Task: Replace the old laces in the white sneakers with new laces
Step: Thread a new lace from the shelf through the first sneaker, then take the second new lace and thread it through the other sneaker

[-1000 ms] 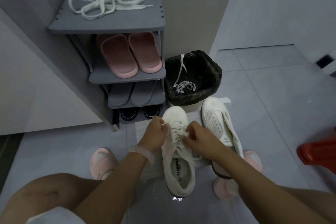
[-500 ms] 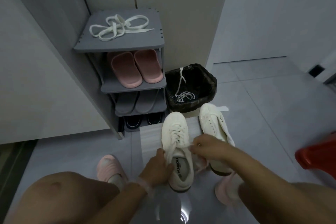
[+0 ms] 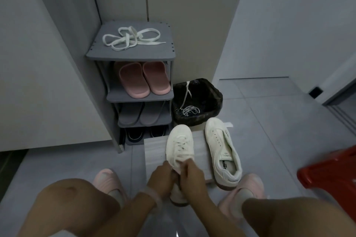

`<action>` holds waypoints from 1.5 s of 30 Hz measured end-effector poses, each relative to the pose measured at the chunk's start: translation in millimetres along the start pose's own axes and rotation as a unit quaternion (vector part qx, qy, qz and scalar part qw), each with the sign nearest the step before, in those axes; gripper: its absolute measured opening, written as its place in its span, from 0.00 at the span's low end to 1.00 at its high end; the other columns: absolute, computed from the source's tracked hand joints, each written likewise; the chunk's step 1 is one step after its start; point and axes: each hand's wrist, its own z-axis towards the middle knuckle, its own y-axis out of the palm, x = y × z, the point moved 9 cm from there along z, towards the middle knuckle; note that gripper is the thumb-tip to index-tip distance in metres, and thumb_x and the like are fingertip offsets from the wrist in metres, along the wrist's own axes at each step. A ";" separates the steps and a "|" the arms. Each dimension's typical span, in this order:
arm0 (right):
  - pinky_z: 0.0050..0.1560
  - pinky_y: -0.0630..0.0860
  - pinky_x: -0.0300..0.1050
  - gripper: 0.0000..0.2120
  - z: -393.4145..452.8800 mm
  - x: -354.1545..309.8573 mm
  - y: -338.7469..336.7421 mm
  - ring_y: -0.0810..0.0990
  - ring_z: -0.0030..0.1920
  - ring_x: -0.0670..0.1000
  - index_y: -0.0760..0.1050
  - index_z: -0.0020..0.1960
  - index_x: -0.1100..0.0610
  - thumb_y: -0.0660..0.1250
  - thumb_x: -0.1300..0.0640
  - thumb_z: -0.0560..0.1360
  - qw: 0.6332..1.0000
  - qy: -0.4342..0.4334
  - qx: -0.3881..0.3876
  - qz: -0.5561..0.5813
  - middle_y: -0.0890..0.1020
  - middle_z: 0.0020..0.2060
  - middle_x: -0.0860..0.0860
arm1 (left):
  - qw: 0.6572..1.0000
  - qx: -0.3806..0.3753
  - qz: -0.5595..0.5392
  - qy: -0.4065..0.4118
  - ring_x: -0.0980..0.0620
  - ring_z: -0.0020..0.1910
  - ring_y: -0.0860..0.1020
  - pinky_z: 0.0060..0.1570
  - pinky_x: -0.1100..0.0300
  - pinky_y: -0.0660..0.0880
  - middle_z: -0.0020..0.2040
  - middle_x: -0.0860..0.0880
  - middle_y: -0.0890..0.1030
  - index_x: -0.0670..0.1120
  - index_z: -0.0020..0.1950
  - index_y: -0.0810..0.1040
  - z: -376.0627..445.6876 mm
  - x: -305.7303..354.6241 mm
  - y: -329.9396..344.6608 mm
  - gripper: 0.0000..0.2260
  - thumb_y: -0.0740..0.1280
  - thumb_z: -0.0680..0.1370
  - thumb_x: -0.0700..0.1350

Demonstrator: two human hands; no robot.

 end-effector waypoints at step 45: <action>0.51 0.73 0.46 0.19 59.5 53.0 -44.2 0.78 0.54 0.56 0.64 0.67 0.49 0.56 0.55 0.76 0.966 0.061 -0.014 -0.249 0.78 0.55 0.54 | 0.982 0.076 0.172 -0.033 0.44 0.57 0.76 0.52 0.57 0.71 0.59 0.43 0.76 0.46 0.74 0.53 -0.4 -29.4 -61.5 0.23 0.54 0.80 0.44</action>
